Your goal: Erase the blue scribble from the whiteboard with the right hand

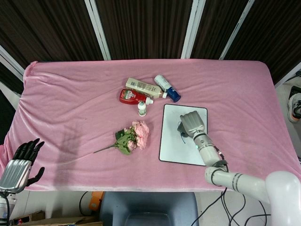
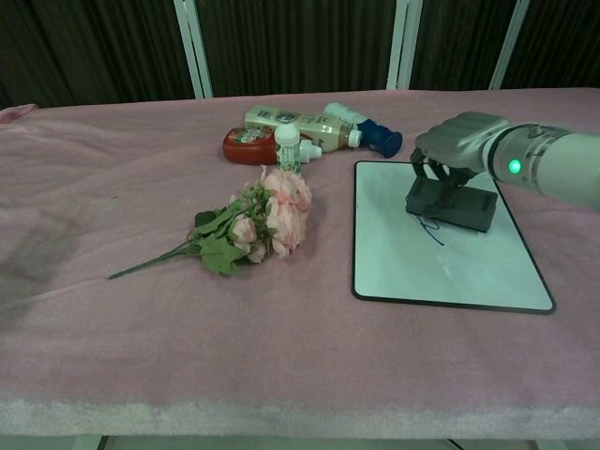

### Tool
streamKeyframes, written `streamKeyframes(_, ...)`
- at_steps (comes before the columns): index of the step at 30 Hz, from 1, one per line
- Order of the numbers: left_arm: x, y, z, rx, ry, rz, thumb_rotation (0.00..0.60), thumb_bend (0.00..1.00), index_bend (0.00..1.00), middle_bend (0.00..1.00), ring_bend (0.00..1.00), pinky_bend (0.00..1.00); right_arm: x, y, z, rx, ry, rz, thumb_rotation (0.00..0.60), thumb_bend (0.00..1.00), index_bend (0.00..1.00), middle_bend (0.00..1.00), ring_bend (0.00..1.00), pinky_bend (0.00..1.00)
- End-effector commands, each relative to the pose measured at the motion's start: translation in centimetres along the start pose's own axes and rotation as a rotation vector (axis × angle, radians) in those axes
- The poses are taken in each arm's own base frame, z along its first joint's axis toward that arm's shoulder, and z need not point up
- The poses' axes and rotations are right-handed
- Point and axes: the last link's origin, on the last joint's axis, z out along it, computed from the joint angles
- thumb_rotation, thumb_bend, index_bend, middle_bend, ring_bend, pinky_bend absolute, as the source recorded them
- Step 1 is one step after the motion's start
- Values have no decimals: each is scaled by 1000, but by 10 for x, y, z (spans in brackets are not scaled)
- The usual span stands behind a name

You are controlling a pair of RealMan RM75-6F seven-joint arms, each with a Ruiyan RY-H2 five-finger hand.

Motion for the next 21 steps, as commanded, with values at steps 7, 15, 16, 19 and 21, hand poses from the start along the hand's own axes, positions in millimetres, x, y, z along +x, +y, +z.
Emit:
streamKeyframes(7, 1, -2, 1, 4, 1, -5, 600, 399, 0, 0, 12, 91, -1, -35, -6, 71, -3, -19, 600, 384, 942, 758, 762, 877)
streamKeyframes(15, 0, 0, -1, -2, -2, -1, 600, 400, 0, 0, 12, 90, -9, -31, -26, 130, -3, -3, 600, 384, 941, 758, 762, 877)
streamKeyframes(16, -1, 0, -1, -5, -4, 2, 600, 399, 0, 0, 12, 90, -9, -30, -28, 135, -2, -4, 600, 384, 941, 758, 762, 878)
streamKeyframes(19, -1, 0, -1, -4, -3, 5, 600, 399, 0, 0, 12, 91, -12, -26, -32, 142, 0, -5, 600, 384, 941, 758, 762, 878)
streamKeyframes(21, -1, 1, -1, -4, -5, 8, 600, 399, 0, 1, 12, 90, -13, -22, -32, 137, 8, -7, 600, 384, 941, 758, 762, 877)
